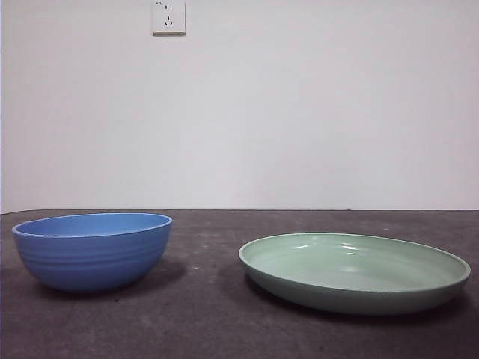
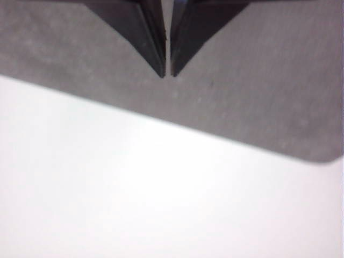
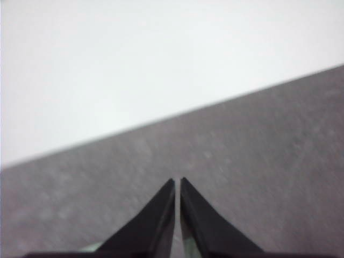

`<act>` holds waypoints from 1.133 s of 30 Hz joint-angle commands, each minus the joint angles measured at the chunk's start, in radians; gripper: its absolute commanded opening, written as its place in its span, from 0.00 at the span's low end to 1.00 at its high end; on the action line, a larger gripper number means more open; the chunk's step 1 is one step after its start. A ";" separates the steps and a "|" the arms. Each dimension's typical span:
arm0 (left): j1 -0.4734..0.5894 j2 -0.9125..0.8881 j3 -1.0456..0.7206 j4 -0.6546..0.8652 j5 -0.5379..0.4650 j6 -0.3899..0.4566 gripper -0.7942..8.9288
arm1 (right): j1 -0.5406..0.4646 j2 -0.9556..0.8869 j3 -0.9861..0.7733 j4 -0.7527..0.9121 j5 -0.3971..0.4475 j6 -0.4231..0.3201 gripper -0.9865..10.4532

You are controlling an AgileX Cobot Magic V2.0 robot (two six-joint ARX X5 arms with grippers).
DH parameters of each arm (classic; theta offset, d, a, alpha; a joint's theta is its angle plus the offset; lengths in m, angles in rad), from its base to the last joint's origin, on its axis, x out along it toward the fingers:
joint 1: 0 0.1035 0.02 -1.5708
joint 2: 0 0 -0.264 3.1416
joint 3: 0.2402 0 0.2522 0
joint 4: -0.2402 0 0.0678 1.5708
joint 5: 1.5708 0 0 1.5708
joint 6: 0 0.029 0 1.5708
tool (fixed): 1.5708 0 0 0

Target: Pick up the blue bowl, put it on the green plate, put it on desk

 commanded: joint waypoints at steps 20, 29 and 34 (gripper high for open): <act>-0.072 0.568 0.559 -0.274 0.349 0.112 0.10 | -0.001 0.443 0.626 -0.629 -0.339 -0.204 0.10; -0.134 0.766 0.566 -0.351 0.403 0.209 0.10 | 0.000 0.650 0.691 -0.679 -0.541 -0.345 0.10; -0.138 0.843 0.566 -0.354 0.403 0.211 0.10 | 0.004 0.752 0.691 -0.700 -0.575 -0.403 0.10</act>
